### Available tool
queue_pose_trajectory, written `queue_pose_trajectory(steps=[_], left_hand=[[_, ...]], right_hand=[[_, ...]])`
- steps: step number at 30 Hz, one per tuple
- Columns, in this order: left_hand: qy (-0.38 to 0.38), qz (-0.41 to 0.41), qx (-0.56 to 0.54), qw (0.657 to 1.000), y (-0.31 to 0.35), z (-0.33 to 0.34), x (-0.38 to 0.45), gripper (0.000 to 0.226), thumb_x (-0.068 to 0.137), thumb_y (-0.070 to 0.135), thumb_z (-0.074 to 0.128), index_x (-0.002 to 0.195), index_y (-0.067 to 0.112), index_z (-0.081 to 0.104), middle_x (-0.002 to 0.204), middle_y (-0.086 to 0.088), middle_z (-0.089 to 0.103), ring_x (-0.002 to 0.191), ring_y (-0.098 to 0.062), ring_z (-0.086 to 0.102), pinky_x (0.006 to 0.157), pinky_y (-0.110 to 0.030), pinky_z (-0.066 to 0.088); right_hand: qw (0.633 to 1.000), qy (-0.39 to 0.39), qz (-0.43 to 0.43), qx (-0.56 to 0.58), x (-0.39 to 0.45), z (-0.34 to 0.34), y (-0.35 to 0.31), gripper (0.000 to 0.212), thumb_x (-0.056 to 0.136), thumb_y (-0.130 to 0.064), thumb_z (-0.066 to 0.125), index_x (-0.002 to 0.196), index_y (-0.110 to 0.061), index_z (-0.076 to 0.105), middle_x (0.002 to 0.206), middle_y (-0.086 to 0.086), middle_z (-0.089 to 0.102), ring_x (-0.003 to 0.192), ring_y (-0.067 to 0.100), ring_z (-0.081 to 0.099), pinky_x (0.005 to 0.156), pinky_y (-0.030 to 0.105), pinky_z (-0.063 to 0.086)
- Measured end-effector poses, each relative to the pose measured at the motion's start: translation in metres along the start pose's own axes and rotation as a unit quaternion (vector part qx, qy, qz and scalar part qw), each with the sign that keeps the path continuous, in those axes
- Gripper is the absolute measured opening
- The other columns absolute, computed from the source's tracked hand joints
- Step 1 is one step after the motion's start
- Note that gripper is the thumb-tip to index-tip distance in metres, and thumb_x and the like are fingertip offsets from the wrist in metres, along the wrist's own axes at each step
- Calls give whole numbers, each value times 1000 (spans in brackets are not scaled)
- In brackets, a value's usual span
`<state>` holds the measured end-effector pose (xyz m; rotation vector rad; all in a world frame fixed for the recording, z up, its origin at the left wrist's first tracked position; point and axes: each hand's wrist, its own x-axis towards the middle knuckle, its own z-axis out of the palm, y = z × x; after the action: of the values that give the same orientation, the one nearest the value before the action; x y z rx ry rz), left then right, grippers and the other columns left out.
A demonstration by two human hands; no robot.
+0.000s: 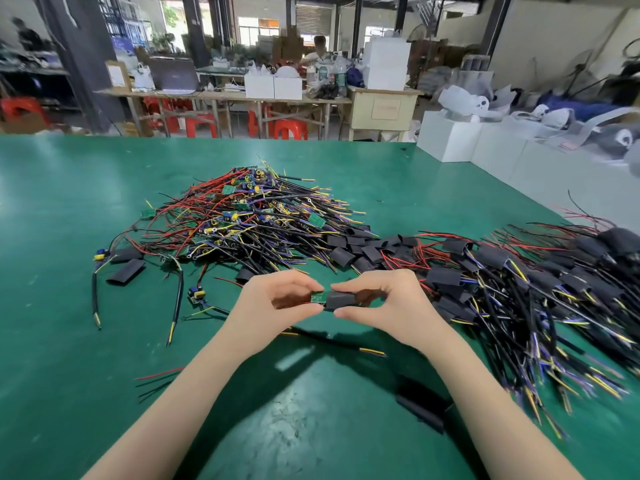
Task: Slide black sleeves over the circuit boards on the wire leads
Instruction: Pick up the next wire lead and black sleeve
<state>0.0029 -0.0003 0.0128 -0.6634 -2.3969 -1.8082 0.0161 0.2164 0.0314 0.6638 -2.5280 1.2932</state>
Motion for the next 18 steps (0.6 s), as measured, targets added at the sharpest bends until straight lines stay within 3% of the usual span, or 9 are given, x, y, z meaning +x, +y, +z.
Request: queue_pose_trajectory(steps=[3,6,12,18], left_hand=[[15,-7,-9,1000,-2,1,-4,19,74,9,82,87,21,74,80,2,75,72,-3,67,71,-10,49],[20,-8,-2,1000,-1,-1,-7,17,76,9,80,89,17,74,82,1,76,75,-8,70,74,-14,52],[35,-23,-19,999,2,0,-10,19,75,7,80,91,13,72,81,4,76,72,-4,69,70,-12,51],[36,-53,-39,997,0,-2,-11,17,75,9,80,88,16,72,80,-2,77,77,-17,74,76,-23,58]], right_hand=[[998,-6,33,44,0,5,1,32,68,-18,86,98,-17,77,87,-9,74,71,-2,63,73,20,52],[997,-13,60,56,0,8,1,31,67,-25,86,96,-23,78,84,-12,75,63,0,57,68,18,48],[986,-4,101,130,-2,7,4,29,69,-20,85,96,-22,77,79,19,71,64,12,50,66,27,41],[997,31,51,57,-5,21,-1,30,72,-17,83,101,-14,76,81,-6,71,63,0,52,65,15,39]])
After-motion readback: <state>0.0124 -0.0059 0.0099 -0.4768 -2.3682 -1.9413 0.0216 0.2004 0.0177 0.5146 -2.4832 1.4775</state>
